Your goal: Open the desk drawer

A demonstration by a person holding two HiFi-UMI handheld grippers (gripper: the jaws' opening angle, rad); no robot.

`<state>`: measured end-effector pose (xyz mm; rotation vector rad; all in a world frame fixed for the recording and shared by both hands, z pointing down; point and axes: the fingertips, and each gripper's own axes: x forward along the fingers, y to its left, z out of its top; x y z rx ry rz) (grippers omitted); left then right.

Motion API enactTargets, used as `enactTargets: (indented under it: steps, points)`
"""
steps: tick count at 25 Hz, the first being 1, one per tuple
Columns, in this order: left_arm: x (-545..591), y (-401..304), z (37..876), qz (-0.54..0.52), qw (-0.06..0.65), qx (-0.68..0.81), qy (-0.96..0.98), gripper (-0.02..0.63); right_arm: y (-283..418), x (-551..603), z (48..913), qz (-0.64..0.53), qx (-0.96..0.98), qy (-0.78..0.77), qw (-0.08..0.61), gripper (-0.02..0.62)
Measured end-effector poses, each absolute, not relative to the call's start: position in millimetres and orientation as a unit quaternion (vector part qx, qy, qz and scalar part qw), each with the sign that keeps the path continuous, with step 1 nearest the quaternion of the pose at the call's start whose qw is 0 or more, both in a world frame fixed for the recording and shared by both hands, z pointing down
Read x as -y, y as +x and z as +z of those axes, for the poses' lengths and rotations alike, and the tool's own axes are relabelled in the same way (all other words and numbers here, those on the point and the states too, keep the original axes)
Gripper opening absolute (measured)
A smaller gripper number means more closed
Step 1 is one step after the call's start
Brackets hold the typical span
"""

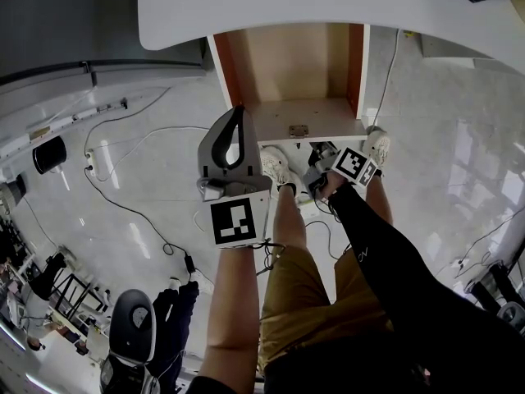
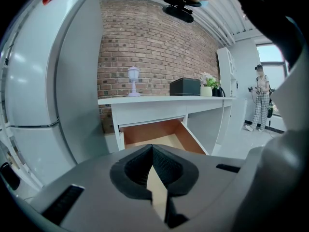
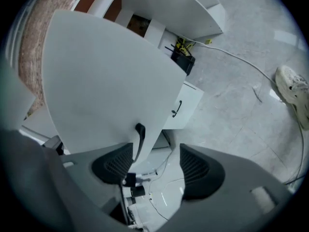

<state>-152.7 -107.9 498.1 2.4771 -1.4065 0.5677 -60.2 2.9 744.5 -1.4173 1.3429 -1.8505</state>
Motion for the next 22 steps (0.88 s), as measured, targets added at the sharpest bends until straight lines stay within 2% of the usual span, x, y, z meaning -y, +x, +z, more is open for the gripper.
enactTargets:
  steps: [2, 14, 22]
  points:
    - [106.5, -153.7, 498.0, 0.196, 0.12, 0.482, 0.846, 0.009, -68.6, -6.0, 738.6, -0.671, -0.505, -0.497, 0.216, 0.32]
    - [106.6, -142.3, 493.6, 0.199, 0.117, 0.472, 0.851, 0.009, -59.1, -23.3, 727.3, -0.679, -0.506, -0.491, 0.206, 0.321]
    - [106.9, -129.7, 490.3, 0.214, 0.091, 0.445, 0.865, 0.009, -28.4, -42.1, 712.7, -0.659, -0.546, -0.496, 0.147, 0.321]
